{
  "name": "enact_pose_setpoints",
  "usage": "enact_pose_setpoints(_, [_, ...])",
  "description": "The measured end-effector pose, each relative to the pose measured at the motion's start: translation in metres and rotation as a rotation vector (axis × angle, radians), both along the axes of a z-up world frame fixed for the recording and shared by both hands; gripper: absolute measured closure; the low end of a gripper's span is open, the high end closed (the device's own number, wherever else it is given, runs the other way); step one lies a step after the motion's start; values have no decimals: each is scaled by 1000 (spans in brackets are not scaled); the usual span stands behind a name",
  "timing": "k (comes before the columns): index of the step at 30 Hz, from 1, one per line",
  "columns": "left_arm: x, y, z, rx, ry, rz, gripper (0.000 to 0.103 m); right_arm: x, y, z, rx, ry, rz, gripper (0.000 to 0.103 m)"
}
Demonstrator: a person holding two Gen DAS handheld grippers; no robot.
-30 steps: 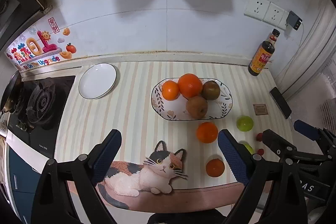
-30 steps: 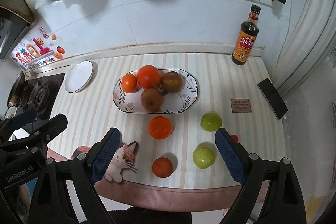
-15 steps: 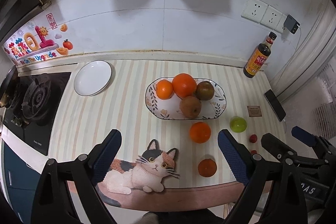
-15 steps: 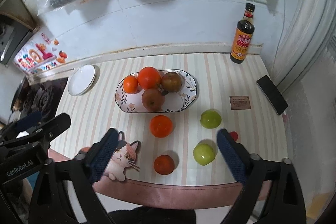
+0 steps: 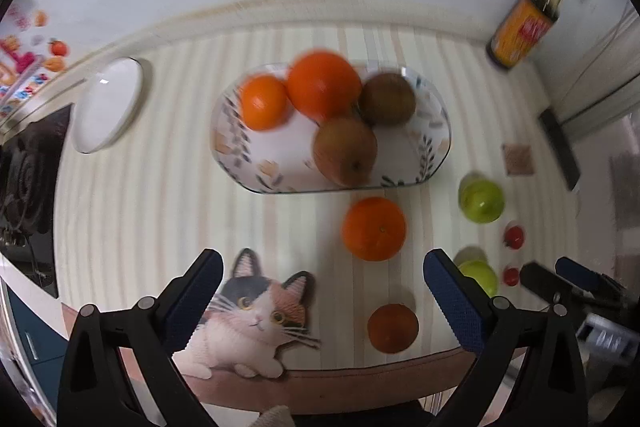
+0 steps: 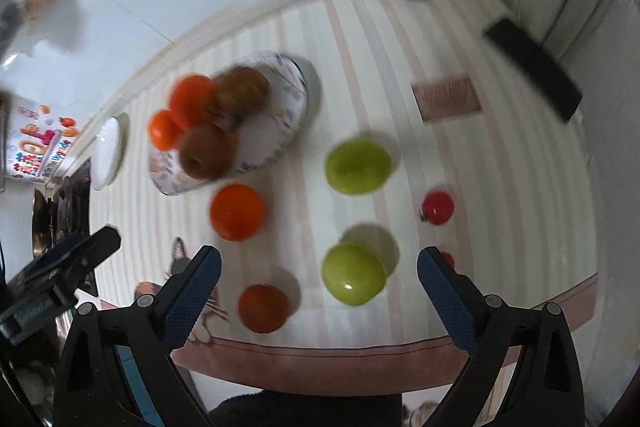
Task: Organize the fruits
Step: 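Grasp a tangerine with the left tool while the right tool grasps a green apple, then set the tangerine and green apple onto the deer plate and release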
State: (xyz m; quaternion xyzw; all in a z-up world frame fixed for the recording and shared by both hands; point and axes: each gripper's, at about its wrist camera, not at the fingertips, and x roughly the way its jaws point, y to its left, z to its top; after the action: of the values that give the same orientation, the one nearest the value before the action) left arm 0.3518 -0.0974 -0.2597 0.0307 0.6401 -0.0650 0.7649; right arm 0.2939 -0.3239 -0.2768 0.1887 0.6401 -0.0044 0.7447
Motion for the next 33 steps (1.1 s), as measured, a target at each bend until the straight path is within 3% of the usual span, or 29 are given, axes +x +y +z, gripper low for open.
enact_pose_setpoints(5, [18,-26,-43,39,91,-54,0,0,0,-43,14,64,20,9])
enact_pose_setpoints(11, [31,-53,-85,78,177,-119,0,1,4,-67,7,107,45,23])
enact_pose_setpoints(15, [33,-66,-102,92,201,-159,1,0,7,-81,-6,137,66,26])
enact_pose_setpoints(16, [33,-68,-105,93,200,-166,3,0,7,-83,-7,141,69,27])
enact_pose_setpoints(17, [32,-70,-107,93,201,-173,11,0,9,-86,-10,150,76,29])
enact_pose_setpoints(18, [32,-71,-108,94,201,-177,28,0,9,-89,-11,155,77,32])
enact_pose_setpoints(20, [29,-72,-112,74,210,-185,39,-1,11,-96,-14,170,89,36])
enact_pose_setpoints(26, [12,-57,-109,70,190,-196,40,-1,19,-97,-24,164,112,39])
enact_pose_setpoints(33, [-25,8,-99,55,201,-89,40,3,42,-95,44,150,138,40])
